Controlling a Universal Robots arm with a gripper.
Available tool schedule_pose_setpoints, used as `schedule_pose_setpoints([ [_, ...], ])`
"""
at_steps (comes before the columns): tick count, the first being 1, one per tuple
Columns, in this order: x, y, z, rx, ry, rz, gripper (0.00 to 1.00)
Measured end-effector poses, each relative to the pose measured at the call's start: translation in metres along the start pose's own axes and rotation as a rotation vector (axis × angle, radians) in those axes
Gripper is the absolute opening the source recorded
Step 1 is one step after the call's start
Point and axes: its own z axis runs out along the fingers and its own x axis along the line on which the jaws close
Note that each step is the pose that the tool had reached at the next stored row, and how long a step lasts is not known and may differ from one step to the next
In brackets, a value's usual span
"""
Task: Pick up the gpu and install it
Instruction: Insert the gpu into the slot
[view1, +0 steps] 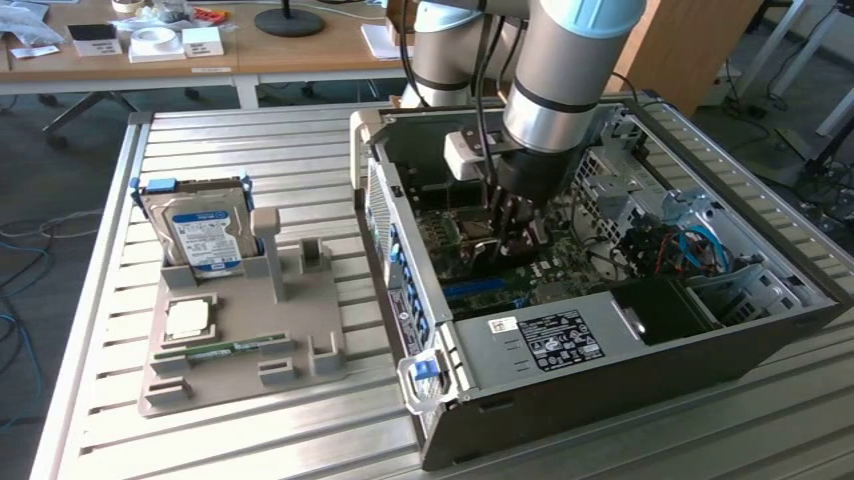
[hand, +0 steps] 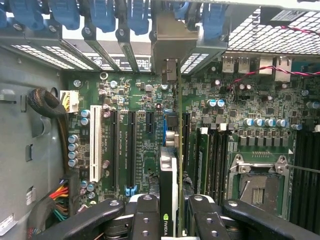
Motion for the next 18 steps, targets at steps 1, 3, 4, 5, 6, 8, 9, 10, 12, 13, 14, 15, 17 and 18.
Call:
schedule_pose_setpoints([
  [1,0.0,0.0004,0.0005,-0.0001,0.0001,0.0,0.27],
  [3,0.0001,0.0014,0.0009,-0.0002,0.0006,0.0,0.27],
  [4,0.0001,0.0018,0.0011,-0.0003,0.0005,0.001,0.27],
  [5,0.0001,0.0018,0.0013,-0.0003,0.0005,0.0,0.27],
  [6,0.0,0.0018,0.0019,-0.0001,0.0001,0.0,0.27],
  [8,0.0001,0.0019,0.0028,-0.0002,0.0003,0.001,0.27],
  [9,0.0002,0.0019,0.0032,-0.0002,0.0004,0.001,0.27],
  [10,0.0002,0.0019,0.0036,-0.0002,0.0004,0.002,0.27],
  [12,0.0002,0.0019,0.0044,-0.0001,0.0005,0.006,0.27],
  [13,0.0003,0.0019,0.0046,0.0,0.0006,0.009,0.27],
  [14,0.0004,0.002,0.0049,0.0001,0.0006,0.012,0.27],
  [15,0.0005,0.002,0.0052,0.0003,0.0004,0.017,0.27],
  [17,0.0007,0.002,0.0056,0.0005,0.0003,0.02,0.27],
  [18,0.0008,0.002,0.0059,0.0005,0.0003,0.021,0.27],
])
